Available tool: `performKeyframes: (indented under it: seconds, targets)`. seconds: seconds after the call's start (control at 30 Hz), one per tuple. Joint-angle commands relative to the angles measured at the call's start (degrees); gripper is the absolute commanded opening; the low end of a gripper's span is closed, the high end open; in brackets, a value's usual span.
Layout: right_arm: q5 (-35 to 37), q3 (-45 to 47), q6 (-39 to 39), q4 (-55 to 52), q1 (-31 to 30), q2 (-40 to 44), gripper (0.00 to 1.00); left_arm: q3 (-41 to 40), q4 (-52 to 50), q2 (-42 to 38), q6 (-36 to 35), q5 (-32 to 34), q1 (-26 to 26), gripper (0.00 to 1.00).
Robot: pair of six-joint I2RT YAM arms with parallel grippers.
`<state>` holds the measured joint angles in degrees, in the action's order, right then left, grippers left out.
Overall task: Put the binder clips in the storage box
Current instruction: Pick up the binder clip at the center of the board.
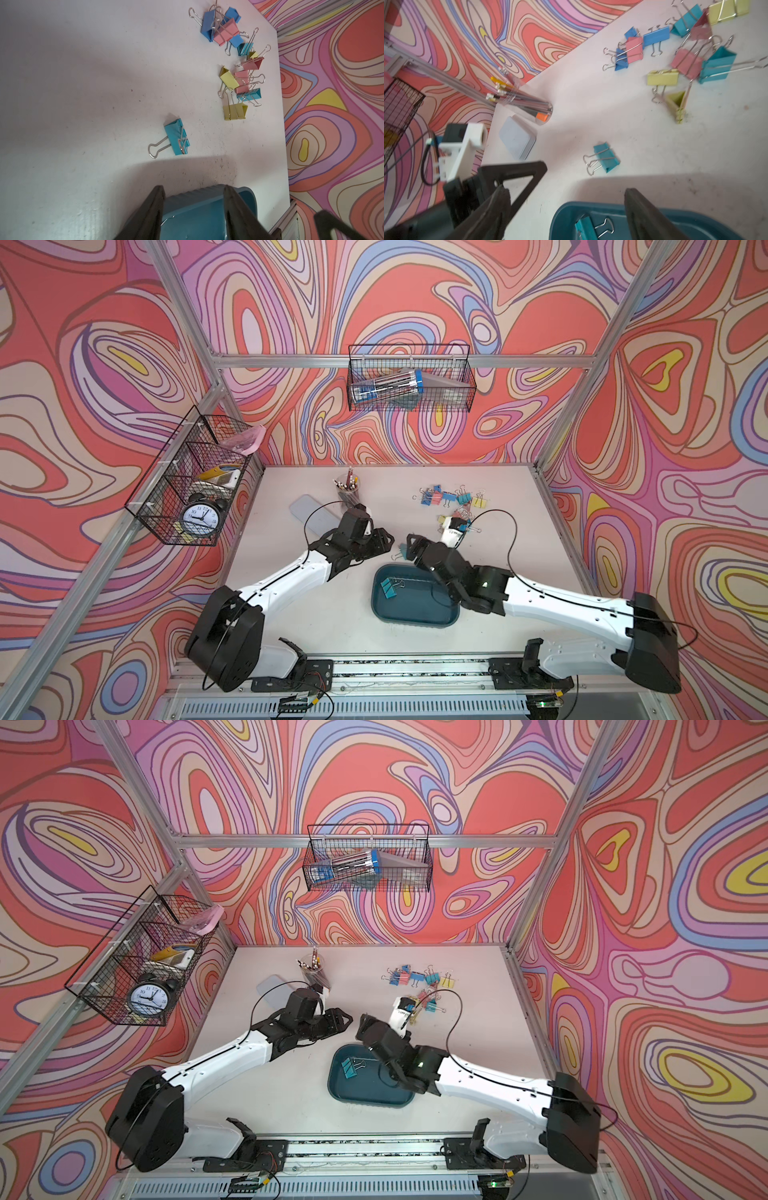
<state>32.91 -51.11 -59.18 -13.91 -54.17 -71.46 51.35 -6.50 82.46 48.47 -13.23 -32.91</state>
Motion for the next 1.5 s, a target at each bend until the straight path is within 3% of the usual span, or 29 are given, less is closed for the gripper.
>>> performKeyframes:
  seconds: [0.0,0.2,0.5,0.8,1.03,1.23,1.47]
  targets:
    - [-11.45,2.4,7.16,-6.99,4.55,2.57,0.88,4.99,-5.56,6.0,-0.65,3.76,-2.21,0.49]
    - [-10.56,3.83,6.36,-9.92,5.3,5.72,0.89,10.83,-11.01,14.24,2.88,7.42,-2.87,0.36]
    - [-11.69,6.1,4.02,-8.08,5.31,8.62,0.9,15.11,-6.76,22.74,3.68,3.86,-2.87,0.28]
    - [-10.31,5.46,4.47,-9.88,5.4,9.37,0.9,15.92,-5.25,24.43,4.97,2.3,-2.87,0.0]
    - [-8.58,5.75,4.98,-10.93,5.74,10.28,0.91,19.37,-8.25,20.9,3.03,1.32,-2.87,0.0]
    - [-8.38,5.26,6.76,-13.53,8.99,10.38,0.94,26.73,-23.9,13.86,-3.2,6.61,-6.04,0.0]
    - [-10.41,5.06,7.67,-16.7,14.22,10.14,0.98,37.72,-48.8,8.08,-7.85,23.05,-17.51,0.0]
